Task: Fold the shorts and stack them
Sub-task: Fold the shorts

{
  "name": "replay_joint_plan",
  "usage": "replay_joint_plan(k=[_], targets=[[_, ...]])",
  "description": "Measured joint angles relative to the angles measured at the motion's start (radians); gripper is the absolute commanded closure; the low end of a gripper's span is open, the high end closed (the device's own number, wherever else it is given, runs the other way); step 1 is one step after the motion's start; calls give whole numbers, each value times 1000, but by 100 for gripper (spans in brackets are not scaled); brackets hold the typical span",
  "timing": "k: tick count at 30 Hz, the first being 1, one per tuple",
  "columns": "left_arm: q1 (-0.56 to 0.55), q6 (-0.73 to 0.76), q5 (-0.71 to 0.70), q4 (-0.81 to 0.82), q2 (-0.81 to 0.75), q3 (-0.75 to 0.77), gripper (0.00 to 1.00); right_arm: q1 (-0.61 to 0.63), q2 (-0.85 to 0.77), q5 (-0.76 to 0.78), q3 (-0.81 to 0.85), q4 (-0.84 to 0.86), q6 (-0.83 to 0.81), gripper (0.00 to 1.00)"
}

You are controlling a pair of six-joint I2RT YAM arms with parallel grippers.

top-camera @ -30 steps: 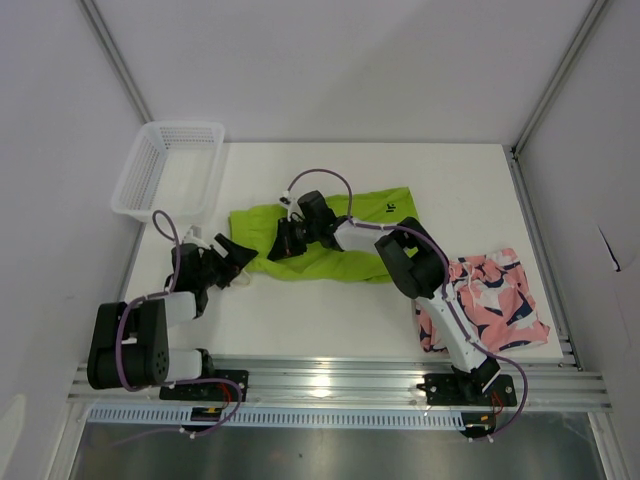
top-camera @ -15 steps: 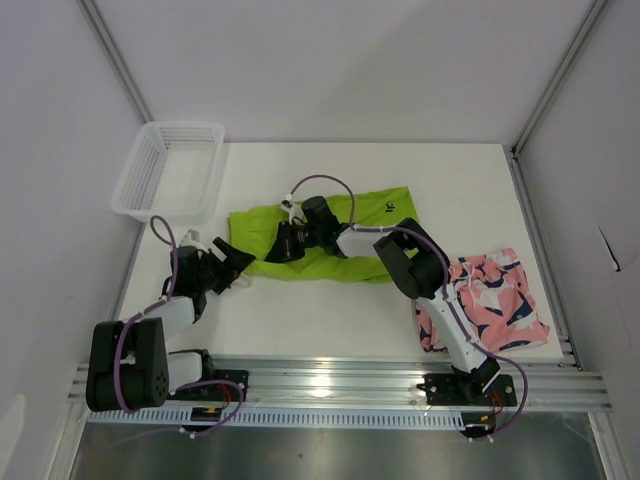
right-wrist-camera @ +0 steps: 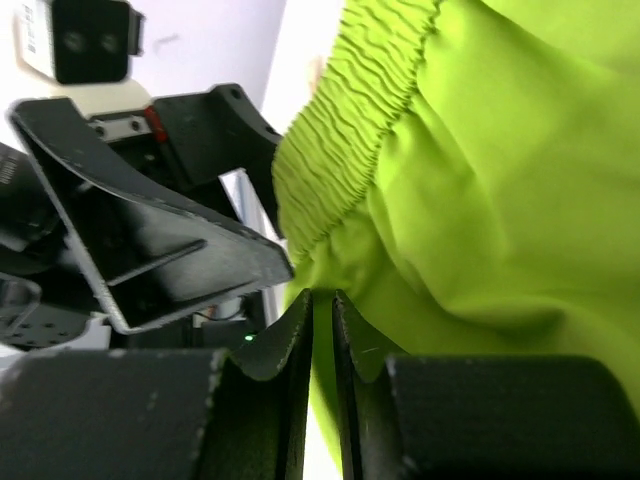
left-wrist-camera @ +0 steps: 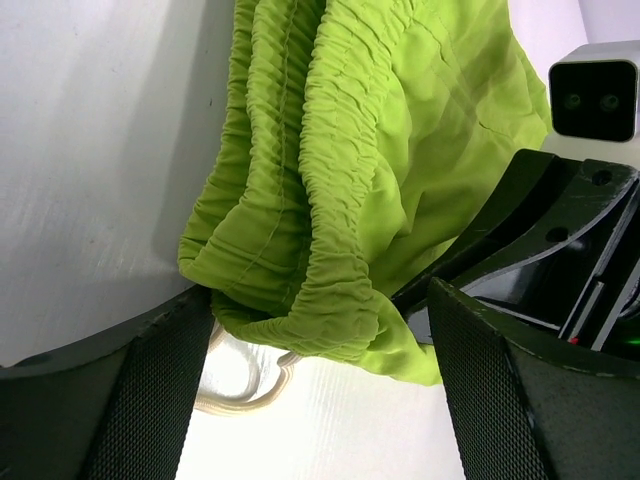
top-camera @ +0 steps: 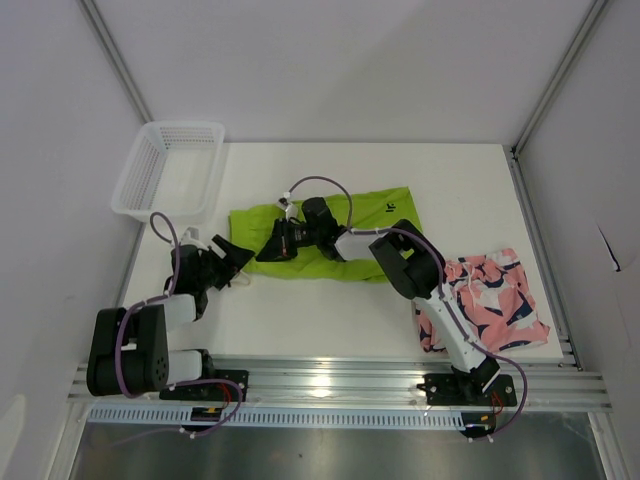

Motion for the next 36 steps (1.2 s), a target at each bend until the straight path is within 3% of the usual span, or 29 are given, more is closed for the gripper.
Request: replay_joint_plan(k=[7, 14, 21, 29, 31, 32, 35, 36], targets=[[0, -5, -22, 12, -23, -28, 23, 0, 27, -28, 0, 87, 88, 86], [0, -17, -51, 3, -17, -28, 33, 2, 32, 23, 5, -71, -4, 87], [1, -34, -75, -8, -16, -24, 66, 13, 32, 66, 56, -225, -94, 87], [1, -40, -67, 27, 2, -17, 79, 14, 32, 74, 76, -266, -122, 87], [1, -41, -58, 48, 12, -17, 72, 14, 33, 77, 81, -273, -126, 87], [1, -39, -56, 54, 16, -17, 47, 14, 34, 77, 84, -277, -129, 87], [2, -29, -45, 53, 31, -7, 24, 14, 34, 80, 88, -287, -132, 87], [2, -27, -39, 49, 38, 2, 22, 14, 34, 81, 90, -289, -133, 87]])
